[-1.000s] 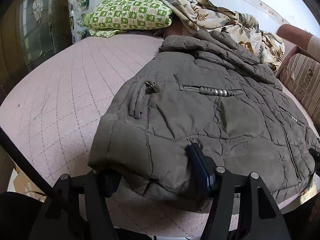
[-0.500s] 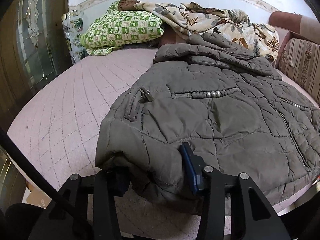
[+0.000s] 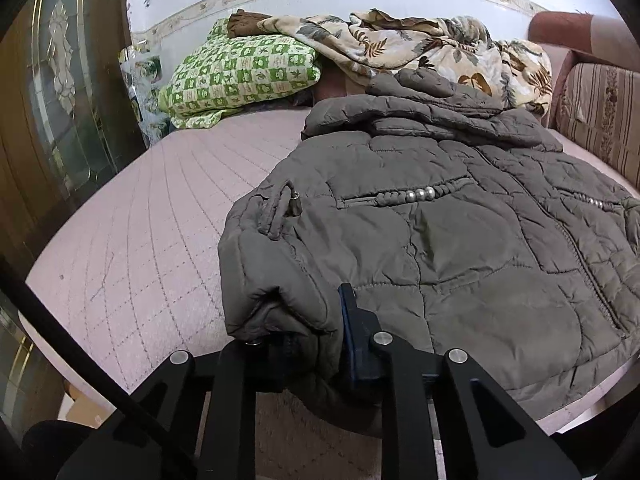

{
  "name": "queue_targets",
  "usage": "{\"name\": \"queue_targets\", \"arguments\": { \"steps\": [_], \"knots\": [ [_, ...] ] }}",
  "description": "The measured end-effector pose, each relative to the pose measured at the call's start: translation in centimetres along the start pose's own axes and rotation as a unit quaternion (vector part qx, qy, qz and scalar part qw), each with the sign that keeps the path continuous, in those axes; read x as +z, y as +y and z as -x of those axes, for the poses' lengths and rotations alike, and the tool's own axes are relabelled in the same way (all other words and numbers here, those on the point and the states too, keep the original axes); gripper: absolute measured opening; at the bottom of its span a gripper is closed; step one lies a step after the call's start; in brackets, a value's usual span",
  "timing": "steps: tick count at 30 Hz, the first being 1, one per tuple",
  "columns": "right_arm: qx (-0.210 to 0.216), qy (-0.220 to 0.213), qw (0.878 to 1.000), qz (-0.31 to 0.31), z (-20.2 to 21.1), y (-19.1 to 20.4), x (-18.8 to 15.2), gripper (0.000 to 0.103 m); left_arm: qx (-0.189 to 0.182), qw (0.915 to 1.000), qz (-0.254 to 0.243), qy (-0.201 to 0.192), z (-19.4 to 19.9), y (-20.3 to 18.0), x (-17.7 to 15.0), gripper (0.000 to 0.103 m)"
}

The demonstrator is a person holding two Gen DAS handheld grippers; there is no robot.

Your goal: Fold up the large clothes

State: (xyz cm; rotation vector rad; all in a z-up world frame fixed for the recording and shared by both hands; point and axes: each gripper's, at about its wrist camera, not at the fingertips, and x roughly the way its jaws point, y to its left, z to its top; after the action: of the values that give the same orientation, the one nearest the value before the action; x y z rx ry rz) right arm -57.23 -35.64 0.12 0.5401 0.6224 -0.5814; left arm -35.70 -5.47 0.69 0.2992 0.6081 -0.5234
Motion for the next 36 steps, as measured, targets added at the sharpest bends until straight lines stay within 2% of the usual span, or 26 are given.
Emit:
{"name": "queue_targets", "arguments": {
  "steps": [2,26,31,36],
  "knots": [
    [-0.01,-0.005,1.0,0.019,0.2,0.4,-0.1,0.027,-0.001,1.0,0.001,0.001,0.0,0.1,0.0,0.019],
    [-0.018,-0.008,0.999,0.025,0.6,1.4,0.0,0.027,0.009,0.9996,-0.01,0.026,0.0,-0.3,0.1,0.019],
    [-0.014,-0.018,0.999,0.023,1.3,1.3,0.4,0.026,0.007,0.9997,-0.008,0.023,0.6,-0.1,0.4,0.018],
    [-0.004,-0.044,0.998,0.035,3.5,2.0,0.9,0.022,0.003,1.0,-0.001,0.003,2.7,0.5,1.0,0.018]
  ]
}}
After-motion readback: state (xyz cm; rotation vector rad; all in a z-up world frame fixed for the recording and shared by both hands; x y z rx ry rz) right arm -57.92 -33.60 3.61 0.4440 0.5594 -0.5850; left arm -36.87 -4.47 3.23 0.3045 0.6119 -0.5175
